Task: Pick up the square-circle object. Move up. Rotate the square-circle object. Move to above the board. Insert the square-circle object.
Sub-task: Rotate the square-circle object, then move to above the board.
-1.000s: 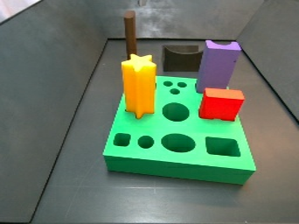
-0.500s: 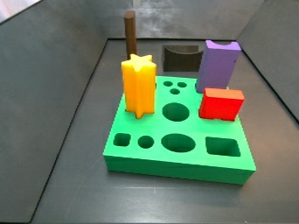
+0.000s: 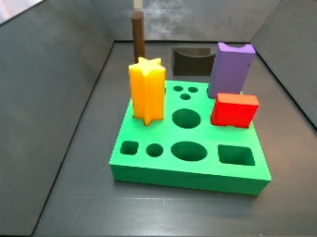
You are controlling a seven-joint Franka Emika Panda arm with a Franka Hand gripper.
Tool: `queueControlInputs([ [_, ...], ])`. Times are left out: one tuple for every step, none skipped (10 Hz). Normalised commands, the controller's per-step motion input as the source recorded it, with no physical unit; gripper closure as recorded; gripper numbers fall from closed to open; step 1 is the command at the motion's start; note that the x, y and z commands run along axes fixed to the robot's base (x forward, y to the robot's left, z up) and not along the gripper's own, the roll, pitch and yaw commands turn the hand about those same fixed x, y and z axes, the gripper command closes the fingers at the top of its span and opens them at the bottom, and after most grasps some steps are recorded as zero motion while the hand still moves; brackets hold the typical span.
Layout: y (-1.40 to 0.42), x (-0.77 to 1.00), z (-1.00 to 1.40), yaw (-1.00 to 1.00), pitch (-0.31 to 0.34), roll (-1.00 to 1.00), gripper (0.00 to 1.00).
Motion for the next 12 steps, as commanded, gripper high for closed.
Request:
queueControlInputs([
  [0.02,0.04,-0.03,-0.42,0.044,-0.01,0.00],
  [0.02,0.04,-0.02,-0.27,0.043,-0.01,0.00],
  [0.00,0.00,-1.00,-0.18,0.042,-0.01,0.00],
  [0.00,0.01,-1.00,-0.12,0.034,-0.01,0.00],
  [0.00,0.02,-1.00,-0.08,-0.004,0.00,0.00],
  [0.01,0.02,-0.94,-0.07,-0.022,0.00,0.00],
  [0.01,0.01,-0.73,-0.05,-0.038,0.00,0.00],
  [0.01,0.00,-0.62,-0.05,-0.046,0.00,0.00],
  [0.01,0.00,-0.40,-0.05,-0.055,0.00,0.00],
  [0.01,0.01,-0.24,-0.05,-0.055,0.00,0.00],
  [0.00,0.00,0.00,-0.04,-0.047,-0.01,1.00],
  [-0.05,0.12,1.00,0.47,-0.174,-0.29,1.00],
])
